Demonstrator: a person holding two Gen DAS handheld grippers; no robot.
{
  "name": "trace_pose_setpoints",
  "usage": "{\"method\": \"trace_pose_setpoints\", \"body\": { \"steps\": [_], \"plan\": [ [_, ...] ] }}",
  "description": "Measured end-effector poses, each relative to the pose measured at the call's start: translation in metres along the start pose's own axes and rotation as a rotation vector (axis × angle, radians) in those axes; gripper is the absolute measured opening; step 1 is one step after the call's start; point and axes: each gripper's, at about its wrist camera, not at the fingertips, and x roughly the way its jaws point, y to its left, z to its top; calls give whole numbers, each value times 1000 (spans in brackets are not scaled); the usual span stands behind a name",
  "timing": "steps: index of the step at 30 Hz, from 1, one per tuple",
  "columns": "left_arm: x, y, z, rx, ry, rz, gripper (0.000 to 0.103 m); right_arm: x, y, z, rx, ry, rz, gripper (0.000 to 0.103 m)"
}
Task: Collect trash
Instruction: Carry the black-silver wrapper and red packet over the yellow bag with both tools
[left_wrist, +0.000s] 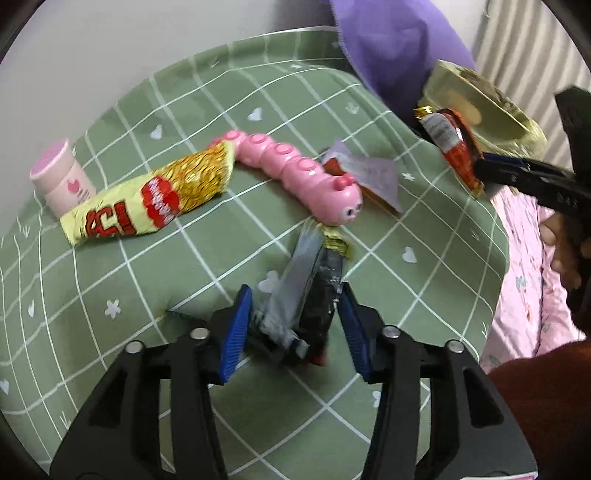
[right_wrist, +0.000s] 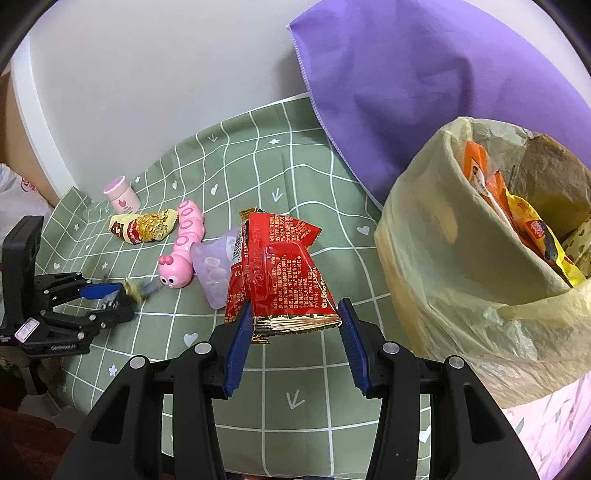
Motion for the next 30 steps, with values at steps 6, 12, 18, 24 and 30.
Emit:
{"method": "trace_pose_setpoints", "body": {
  "steps": [6, 12, 18, 24, 30],
  "plan": [
    [-14, 10, 3, -62, -55, -34, 25, 1, 3, 2, -10, -5, 0, 44],
    [-31, 5, 27, -58, -114, -55, 25, -5, 3, 7, -19, -26, -9, 44],
    [-38, -9, 83, 9, -174, -45, 25, -23, -2, 27, -24, -80, -43, 44],
    [-52, -29, 164, 21, -291, -94, 26, -52, -20, 59, -11, -156, -122, 44],
    [-52, -62, 227, 24, -346, -197, 27, -84, -60, 78, 37, -215, -242, 44]
  ]
}}
